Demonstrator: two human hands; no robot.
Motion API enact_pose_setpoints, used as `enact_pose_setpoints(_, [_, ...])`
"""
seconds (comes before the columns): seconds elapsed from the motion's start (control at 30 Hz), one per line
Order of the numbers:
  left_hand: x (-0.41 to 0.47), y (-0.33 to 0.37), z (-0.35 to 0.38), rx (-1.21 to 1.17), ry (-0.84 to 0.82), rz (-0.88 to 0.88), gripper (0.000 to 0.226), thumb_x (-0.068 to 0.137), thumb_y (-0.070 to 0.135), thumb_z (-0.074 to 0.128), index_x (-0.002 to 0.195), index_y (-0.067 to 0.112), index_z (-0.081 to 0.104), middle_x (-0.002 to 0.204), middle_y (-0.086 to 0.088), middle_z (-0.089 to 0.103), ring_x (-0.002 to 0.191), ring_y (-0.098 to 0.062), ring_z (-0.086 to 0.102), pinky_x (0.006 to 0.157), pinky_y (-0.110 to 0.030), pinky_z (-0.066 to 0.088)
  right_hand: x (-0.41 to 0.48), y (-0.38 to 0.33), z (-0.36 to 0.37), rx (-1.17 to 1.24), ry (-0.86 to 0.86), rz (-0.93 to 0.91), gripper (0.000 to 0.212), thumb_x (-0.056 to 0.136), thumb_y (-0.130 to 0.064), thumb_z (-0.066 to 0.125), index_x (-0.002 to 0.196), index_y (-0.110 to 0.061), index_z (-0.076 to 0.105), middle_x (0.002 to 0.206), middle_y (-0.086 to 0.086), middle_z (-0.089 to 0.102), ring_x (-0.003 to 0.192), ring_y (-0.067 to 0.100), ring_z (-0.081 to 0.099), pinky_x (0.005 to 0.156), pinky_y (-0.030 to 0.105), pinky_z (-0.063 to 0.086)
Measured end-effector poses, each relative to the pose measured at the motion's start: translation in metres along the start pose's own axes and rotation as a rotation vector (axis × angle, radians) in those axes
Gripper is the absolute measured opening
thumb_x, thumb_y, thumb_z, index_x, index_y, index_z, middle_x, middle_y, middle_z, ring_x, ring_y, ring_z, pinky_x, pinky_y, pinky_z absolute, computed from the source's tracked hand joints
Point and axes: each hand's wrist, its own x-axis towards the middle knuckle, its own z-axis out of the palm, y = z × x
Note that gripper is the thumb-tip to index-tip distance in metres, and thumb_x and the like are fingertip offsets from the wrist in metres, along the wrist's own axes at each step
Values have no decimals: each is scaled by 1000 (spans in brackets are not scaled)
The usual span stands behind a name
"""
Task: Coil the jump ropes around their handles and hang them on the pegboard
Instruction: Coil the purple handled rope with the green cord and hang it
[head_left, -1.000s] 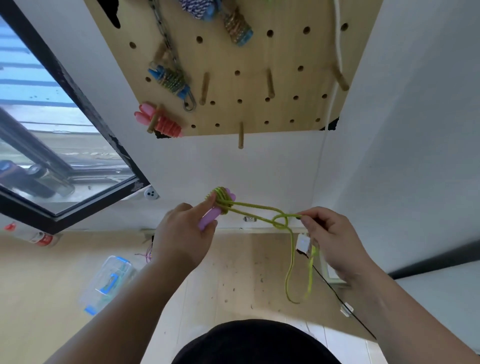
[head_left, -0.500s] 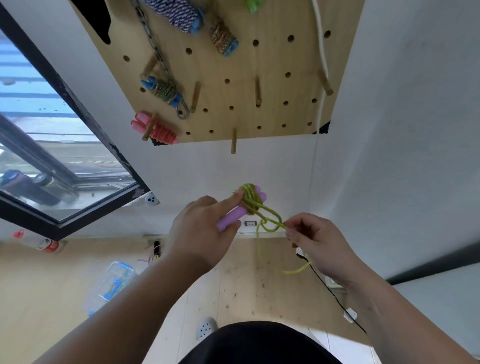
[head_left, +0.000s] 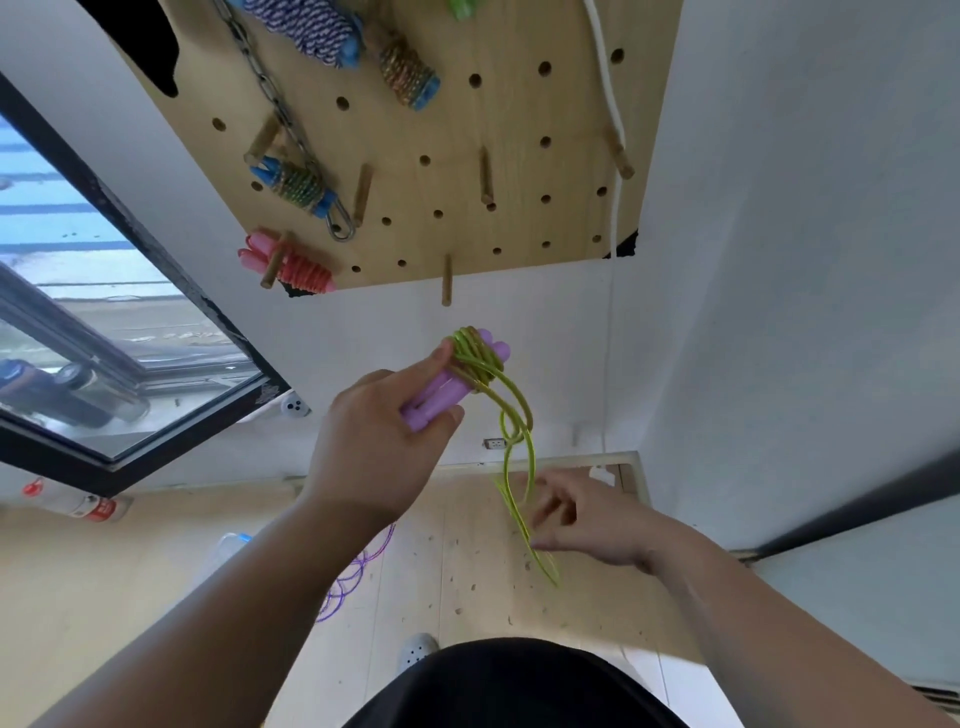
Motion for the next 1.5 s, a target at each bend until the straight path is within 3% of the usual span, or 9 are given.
enact_pose_setpoints(0.2, [-1,-5,-2,1,-26,-37,58,87,31,74,140,45,56,83,3,65,78,-15,57,67,-28,42,24,3,19,1,142,-27,26,89,-60,65,112,-50,57,128,-18,47,123,8,50,103,39,48])
enact_pose_setpoints(0.4, [-2,-9,-7,-37,-20,-58,56,87,34,75,138,46,57,85,6,67,77,-10,57,67,-28,46,43,-28,18,55,216,-136,59,88,-48,72,137,-47,39,146,-19,45,134,5,41,111,31,33])
enact_pose_setpoints(0.5, [3,-13,-11,-20,1,-53,56,87,34,74,139,47,57,85,5,67,77,-11,58,68,-31,47,49,-35,23,60,197,-109,15,103,-40,52,108,-39,66,125,-20,63,126,7,52,111,36,38])
enact_pose_setpoints(0.67, [8,-51,-12,155,46,-112,54,90,34,71,141,41,56,85,0,62,79,-23,57,68,-33,41,31,-11,12,94,161,-85,39,102,-52,49,85,-17,56,75,-6,63,76,10,57,79,38,46])
enact_pose_setpoints(0.93, [-16,-75,8,282,-10,-95,50,90,32,71,138,41,59,83,0,59,76,-26,55,65,-35,47,7,-10,-3,-244,394,-208,30,105,-36,38,79,-30,51,80,-9,54,78,8,53,74,35,46])
enact_pose_setpoints(1.1, [-27,-56,24,195,-18,-8,50,86,30,76,134,36,64,77,3,55,68,-23,51,60,-34,45,4,-43,1,-452,464,-186,29,102,-44,46,101,-31,71,102,-13,46,93,7,52,78,34,50])
enact_pose_setpoints(1.23, [-31,-46,31,134,-23,31,51,82,41,66,133,37,66,75,6,53,65,-21,51,57,-39,51,8,-42,3,-665,670,-180,24,100,-37,56,100,-28,78,139,5,46,133,34,37,107,53,40])
enact_pose_setpoints(1.4, [-35,-33,35,179,-26,134,52,82,34,68,133,29,66,73,3,55,63,-22,49,50,-39,48,8,-55,0,-435,700,-364,29,99,-27,59,72,-17,58,73,-5,53,69,17,50,62,34,40])
enact_pose_setpoints(1.5, [-39,-31,38,166,-21,175,52,83,32,70,134,27,66,74,3,55,64,-22,50,49,-38,47,12,-57,-9,-92,684,-227,19,96,-29,65,83,-18,56,69,-2,60,62,19,60,59,37,48])
